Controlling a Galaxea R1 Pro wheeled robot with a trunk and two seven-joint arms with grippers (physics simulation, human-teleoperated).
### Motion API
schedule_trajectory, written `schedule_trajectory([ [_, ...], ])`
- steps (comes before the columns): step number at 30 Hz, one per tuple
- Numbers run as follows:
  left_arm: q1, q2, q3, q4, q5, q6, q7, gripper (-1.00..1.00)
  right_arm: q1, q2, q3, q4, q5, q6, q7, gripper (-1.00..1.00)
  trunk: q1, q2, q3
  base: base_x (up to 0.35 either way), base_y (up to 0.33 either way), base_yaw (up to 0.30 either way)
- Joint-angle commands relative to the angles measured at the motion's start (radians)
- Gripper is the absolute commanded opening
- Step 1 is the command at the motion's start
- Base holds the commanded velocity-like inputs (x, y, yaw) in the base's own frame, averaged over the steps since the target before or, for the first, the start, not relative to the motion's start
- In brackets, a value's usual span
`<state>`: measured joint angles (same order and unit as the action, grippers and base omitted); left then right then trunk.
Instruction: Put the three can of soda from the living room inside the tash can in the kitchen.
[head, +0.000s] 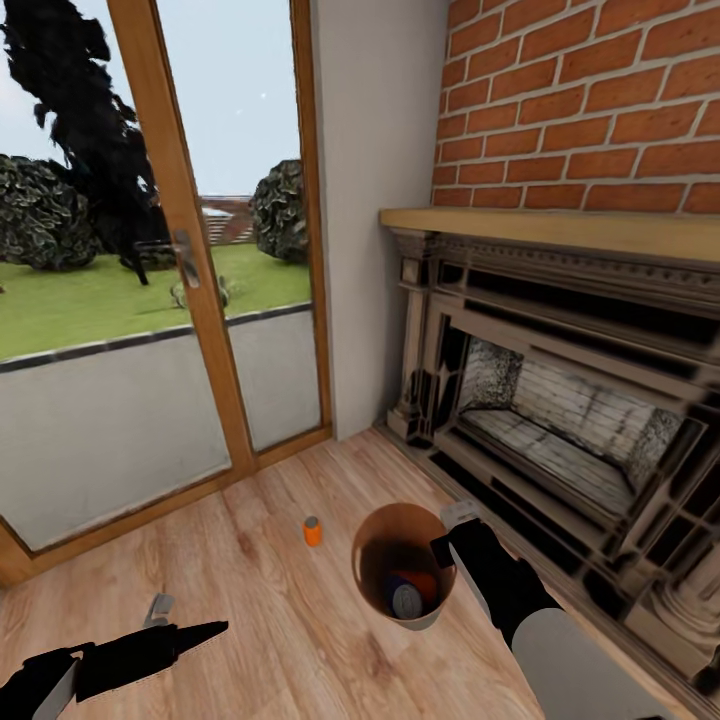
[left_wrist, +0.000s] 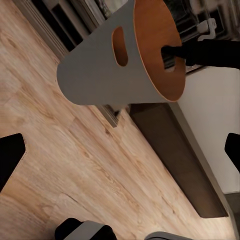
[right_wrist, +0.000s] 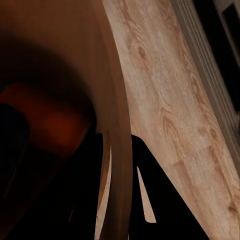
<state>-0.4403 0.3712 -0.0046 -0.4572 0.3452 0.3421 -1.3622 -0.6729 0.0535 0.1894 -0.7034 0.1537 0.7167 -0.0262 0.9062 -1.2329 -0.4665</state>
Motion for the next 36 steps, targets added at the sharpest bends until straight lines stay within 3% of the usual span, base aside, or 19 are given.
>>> schedule_trajectory([
  [1,0.000,0.000,0.000,0.000,0.000,0.000,0.000,1.00,0.000,0.000,-0.001,-0.001,-0.006,0.000,0.005,-1.00,0.000,0.000,0.000,0.207,0.259,-0.012],
  [16,0.000,0.000,0.000,0.000,0.000,-0.001,0.000,1.00,0.000,0.000,-0.001,-0.001,-0.006,0.000,0.005,-1.00,0.000,0.000,0.013,0.064,0.267,-0.139],
  [32,0.000,0.000,0.000,0.000,0.000,-0.002,0.000,1.00,0.000,0.001,-0.001,0.001,-0.006,0.000,0.005,-1.00,0.000,0.000,0.032,0.002,0.020,-0.189],
  [36,0.000,0.000,0.000,0.000,0.000,-0.001,0.000,1.00,0.000,0.001,-0.001,0.001,-0.006,0.000,0.005,-1.00,0.000,0.000,0.034,0.263,0.012,-0.068],
])
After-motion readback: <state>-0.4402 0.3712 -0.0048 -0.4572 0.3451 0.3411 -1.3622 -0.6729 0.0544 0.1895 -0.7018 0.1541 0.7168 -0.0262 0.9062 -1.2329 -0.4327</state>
